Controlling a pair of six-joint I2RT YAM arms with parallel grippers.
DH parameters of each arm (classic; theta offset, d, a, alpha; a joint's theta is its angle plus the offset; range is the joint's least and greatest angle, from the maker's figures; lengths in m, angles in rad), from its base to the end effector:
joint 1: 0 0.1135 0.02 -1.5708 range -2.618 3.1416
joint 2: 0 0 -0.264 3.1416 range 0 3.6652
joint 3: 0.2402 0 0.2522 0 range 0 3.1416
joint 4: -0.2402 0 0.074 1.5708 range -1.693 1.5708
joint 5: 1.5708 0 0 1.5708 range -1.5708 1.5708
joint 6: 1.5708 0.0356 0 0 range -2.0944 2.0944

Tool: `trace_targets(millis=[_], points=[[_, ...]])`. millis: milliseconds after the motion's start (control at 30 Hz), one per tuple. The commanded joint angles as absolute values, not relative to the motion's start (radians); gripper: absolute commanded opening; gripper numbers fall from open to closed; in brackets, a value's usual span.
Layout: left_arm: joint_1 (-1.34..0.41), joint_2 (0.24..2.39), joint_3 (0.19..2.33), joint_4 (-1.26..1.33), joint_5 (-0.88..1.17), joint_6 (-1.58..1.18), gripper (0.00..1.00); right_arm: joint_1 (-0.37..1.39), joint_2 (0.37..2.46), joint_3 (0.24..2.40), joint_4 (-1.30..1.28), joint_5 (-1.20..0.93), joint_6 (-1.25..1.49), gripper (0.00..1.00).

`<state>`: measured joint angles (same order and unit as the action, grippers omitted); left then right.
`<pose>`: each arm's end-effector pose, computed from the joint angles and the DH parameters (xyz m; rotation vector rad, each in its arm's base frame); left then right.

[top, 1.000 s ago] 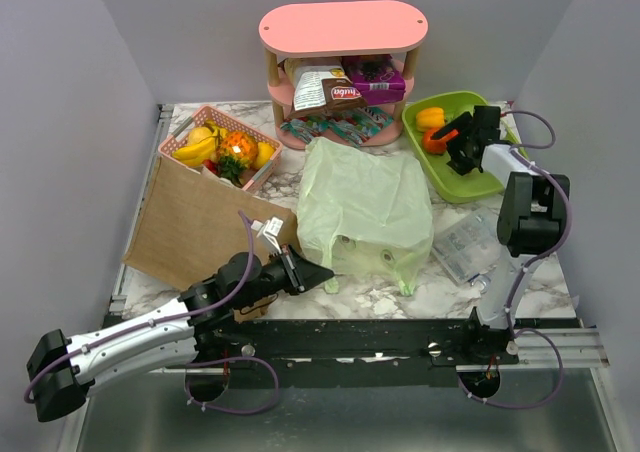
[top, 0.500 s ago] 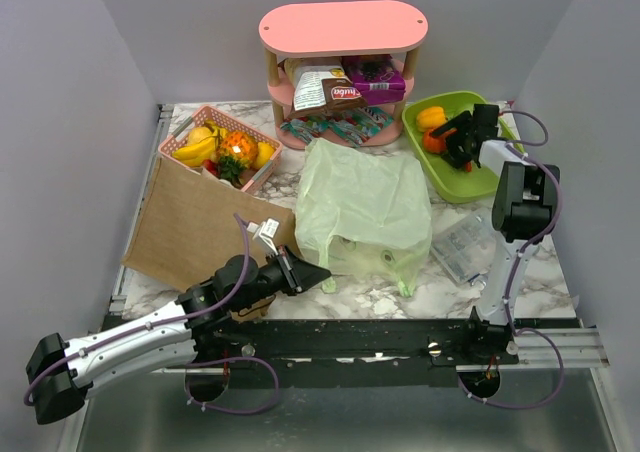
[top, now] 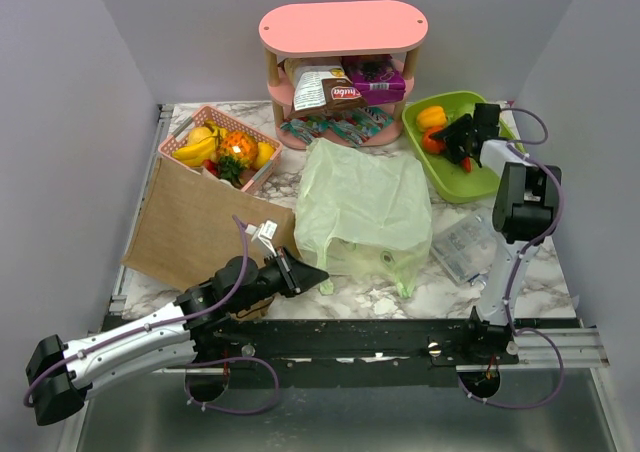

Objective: Place the food into the grocery bag and tie it
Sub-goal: Pick up the fake vegetable from the bin.

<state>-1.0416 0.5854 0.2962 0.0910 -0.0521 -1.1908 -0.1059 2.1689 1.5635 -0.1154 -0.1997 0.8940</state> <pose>0.0820 -0.1365 0.2254 -0.1970 2.0476 -1.4900 0.4841 -0.0444 0.1697 1.0352 2.1179 0.6270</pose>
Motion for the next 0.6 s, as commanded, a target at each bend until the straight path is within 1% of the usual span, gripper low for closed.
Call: trace_targets(millis=[0, 100, 200, 567], points=[[-1.040, 0.561, 0.309, 0.043, -0.061, -1.197, 0.00, -0.113, 2.033, 1.562, -0.189, -0.174, 0.816, 0.43], [-1.040, 0.540, 0.311, 0.023, -0.065, -1.197, 0.00, -0.113, 1.934, 1.535, -0.210, -0.176, 0.793, 0.43], [-1.039, 0.529, 0.325, 0.002, -0.072, -1.191, 0.00, -0.112, 1.829, 1.454, -0.206, -0.188, 0.814, 0.43], [-1.039, 0.598, 0.385, 0.002, -0.040, -1.204, 0.00, -0.111, 1.492, 1.201, -0.161, -0.435, 0.812, 0.43]])
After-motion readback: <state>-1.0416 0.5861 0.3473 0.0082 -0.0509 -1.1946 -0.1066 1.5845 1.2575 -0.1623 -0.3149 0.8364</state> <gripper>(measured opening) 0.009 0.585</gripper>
